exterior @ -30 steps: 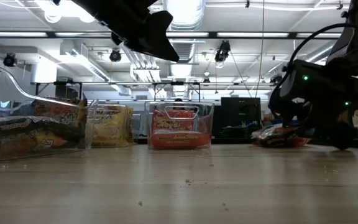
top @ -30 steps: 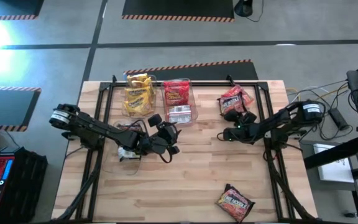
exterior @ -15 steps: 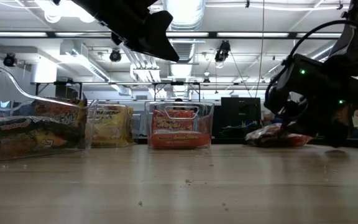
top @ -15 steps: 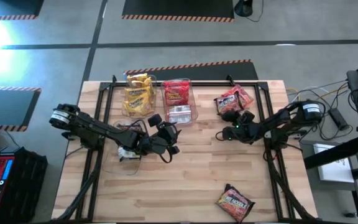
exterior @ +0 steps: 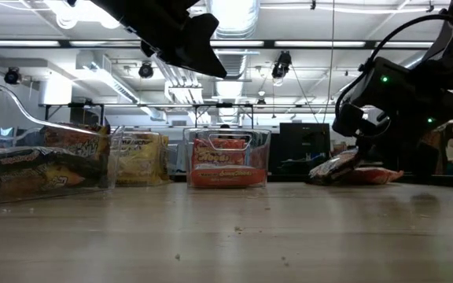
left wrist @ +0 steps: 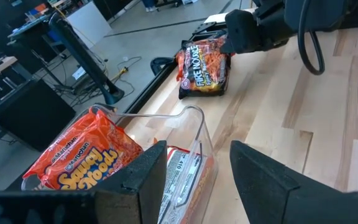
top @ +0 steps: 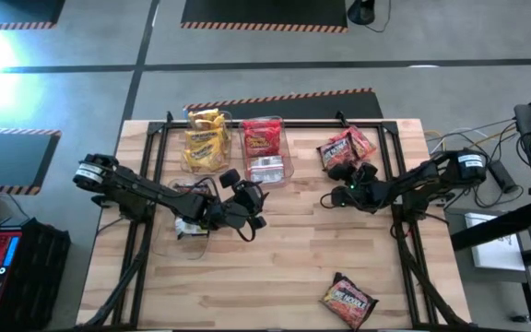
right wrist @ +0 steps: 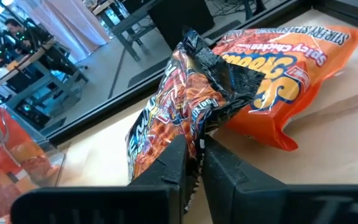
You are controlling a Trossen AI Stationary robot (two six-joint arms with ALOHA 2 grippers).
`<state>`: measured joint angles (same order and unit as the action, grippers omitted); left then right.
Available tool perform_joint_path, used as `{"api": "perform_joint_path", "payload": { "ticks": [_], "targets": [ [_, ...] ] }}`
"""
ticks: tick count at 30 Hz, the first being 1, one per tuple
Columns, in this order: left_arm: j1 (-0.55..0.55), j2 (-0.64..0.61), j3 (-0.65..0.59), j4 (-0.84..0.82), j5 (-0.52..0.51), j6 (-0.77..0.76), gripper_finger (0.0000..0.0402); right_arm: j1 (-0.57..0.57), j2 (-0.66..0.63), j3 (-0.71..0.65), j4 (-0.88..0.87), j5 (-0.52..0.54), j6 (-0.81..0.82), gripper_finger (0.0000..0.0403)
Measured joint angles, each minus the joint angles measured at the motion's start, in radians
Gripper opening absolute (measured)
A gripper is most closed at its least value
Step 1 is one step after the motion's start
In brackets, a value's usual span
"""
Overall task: Sort Maruchan noodles
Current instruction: Put the black noodle pack into the bottom transparent bin
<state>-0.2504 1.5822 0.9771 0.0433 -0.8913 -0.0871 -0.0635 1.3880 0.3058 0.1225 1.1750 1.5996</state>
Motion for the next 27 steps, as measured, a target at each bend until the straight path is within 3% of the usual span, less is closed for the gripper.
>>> {"api": "perform_joint_path", "payload": {
  "ticks": [10,15,20,27],
  "targets": [
    [0.000,0.000,0.000,-0.016,0.000,0.000,0.0160,0.043,-0.029,0.001,0.054,-0.008,-0.098,0.0020],
    [0.000,-0.001,0.000,-0.073,0.053,-0.004,0.0160,0.100,-0.070,0.001,0.100,-0.087,-0.215,0.0019],
    [0.000,-0.001,0.000,-0.074,0.214,-0.008,0.0160,0.145,-0.145,0.001,0.099,-0.259,-0.369,0.0019],
    [0.000,-0.001,-0.010,-0.016,0.503,-0.056,0.0160,0.165,-0.257,0.001,0.100,-0.671,-0.546,0.0019]
  ]
}}
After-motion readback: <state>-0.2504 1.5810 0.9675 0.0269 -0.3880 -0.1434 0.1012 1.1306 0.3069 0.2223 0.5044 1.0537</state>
